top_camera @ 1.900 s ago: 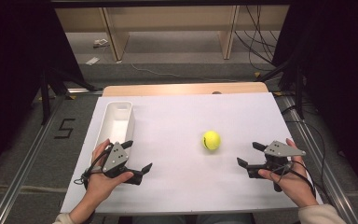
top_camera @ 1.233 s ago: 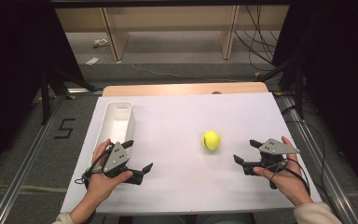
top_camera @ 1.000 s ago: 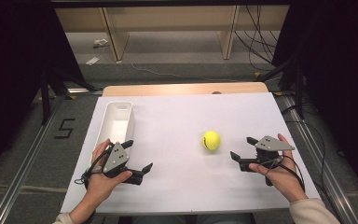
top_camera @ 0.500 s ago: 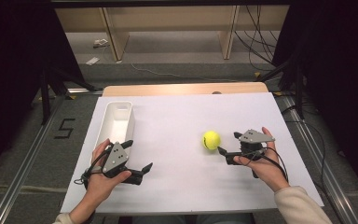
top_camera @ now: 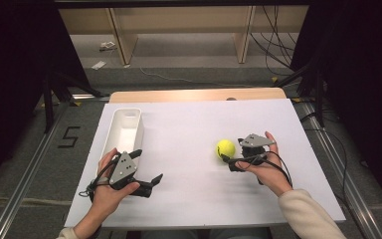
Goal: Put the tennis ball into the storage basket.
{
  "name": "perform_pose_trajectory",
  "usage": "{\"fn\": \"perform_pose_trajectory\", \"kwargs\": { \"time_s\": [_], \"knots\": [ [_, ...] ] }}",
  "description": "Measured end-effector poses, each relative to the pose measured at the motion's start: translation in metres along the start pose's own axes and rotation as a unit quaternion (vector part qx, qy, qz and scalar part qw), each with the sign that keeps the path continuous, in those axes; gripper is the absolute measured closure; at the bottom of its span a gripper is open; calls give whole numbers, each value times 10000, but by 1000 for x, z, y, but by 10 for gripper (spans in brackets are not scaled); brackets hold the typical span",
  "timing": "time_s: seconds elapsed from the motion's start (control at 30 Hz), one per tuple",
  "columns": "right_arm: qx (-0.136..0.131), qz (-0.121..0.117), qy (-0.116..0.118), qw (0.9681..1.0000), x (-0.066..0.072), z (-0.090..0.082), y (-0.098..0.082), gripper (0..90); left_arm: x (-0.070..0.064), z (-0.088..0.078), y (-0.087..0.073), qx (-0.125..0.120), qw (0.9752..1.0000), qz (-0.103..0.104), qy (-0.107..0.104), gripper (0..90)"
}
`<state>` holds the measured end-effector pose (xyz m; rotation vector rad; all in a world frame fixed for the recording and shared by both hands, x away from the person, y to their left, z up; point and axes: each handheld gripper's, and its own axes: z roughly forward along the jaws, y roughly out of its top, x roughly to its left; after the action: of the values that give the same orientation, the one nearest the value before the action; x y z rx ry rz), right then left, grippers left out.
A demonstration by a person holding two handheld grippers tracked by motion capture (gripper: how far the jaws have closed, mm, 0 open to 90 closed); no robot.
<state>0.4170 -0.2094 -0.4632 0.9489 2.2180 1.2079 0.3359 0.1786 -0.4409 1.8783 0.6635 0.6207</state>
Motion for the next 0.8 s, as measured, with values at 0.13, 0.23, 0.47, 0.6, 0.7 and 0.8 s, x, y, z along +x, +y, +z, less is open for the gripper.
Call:
{"fn": "perform_pose_trajectory", "kwargs": {
  "time_s": [0.13, 0.23, 0.47, 0.6, 0.7, 0.8],
  "knots": [
    [78, -9, 16, 10000, 2, 10, 1, 128, 0, 0, 0, -10, 10000, 3, 7, 0],
    [130, -5, 10, 9999, 2, 17, 2, 128, 0, 0, 0, -14, 10000, 2, 2, 0],
    [224, 36, -12, 9997, 1, 30, 1, 128, 0, -1, 0, -16, 10000, 1, 3, 0],
    [286, 72, -18, 9996, 0, 35, 0, 128, 0, -1, 0, -15, 10000, 4, 2, 0],
    [310, 88, -11, 9995, 0, 37, -1, 128, 0, -1, 0, -15, 10000, 0, 1, 0],
    [329, 85, 9, 9994, 0, 39, -1, 128, 0, -1, 0, -4, 10000, -1, -8, 0]
  ]
}}
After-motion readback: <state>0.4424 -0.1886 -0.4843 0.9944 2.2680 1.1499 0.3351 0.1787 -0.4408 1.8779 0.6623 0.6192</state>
